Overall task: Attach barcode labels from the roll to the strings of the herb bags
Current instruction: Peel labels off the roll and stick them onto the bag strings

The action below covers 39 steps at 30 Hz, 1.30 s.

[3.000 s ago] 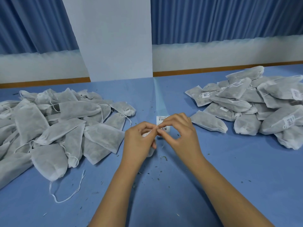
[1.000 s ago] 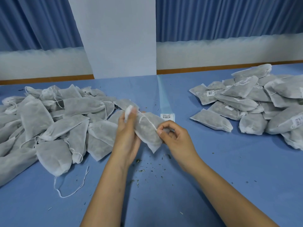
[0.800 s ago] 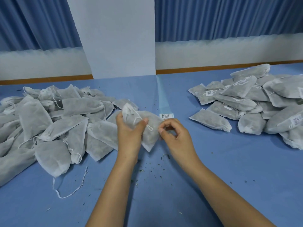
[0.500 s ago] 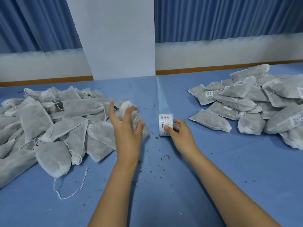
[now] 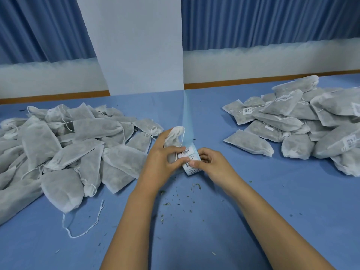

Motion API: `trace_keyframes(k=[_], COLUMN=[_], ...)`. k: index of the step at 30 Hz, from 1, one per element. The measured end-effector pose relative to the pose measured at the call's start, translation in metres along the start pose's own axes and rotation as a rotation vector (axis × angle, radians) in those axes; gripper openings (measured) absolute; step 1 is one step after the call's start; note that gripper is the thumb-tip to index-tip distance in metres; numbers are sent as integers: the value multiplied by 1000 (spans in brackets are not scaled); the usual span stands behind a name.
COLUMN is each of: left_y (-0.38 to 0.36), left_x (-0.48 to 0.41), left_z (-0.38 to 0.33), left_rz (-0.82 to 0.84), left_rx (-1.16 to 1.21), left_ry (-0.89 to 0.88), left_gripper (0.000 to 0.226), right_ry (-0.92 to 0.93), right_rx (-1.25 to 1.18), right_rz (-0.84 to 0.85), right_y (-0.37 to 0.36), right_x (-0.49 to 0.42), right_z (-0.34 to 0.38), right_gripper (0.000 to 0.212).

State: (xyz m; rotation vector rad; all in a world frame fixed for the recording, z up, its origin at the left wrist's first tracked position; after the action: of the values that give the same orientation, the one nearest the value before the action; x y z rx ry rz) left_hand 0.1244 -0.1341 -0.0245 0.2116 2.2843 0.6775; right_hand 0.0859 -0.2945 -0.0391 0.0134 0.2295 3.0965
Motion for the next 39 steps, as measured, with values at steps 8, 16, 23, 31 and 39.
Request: trace_keyframes(k=[8,16,23,31,39], left_y=[1,9,19,11,5], left_x=[3,2,5,5,7], left_z=[-5,-5,-12,-22,-30], left_rz=[13,-363,-452,-349,-222], left_rx=[-73,158,382,82,-1], left_ry=[-74,292,371,98,-167], left_gripper=[22,14,13,31,37], right_ry=[-29,-42,-164,169,-65], right_rx=[-74,32,-160,6,-317], right_rz=[-14,-16,-295,-481,-212], right_y=[1,3,10,12,9], right_x=[-3,-4,-16,8,16], right_z=[-3,-4,-3,20,27], right_gripper=[9,10,35,33,33])
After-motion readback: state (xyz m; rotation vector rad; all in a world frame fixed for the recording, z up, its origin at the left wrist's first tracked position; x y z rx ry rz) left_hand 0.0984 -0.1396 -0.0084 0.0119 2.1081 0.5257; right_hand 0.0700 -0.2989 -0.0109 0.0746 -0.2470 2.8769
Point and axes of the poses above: each hand's wrist, its own x-axis away from the middle knuckle, its own y-axis out of the back of the hand, z = x × y, the point moved 2 cm from there along -x, towards the middle knuckle, and after that the axes turned 3 degrees about -y, right-handed, at the moved point
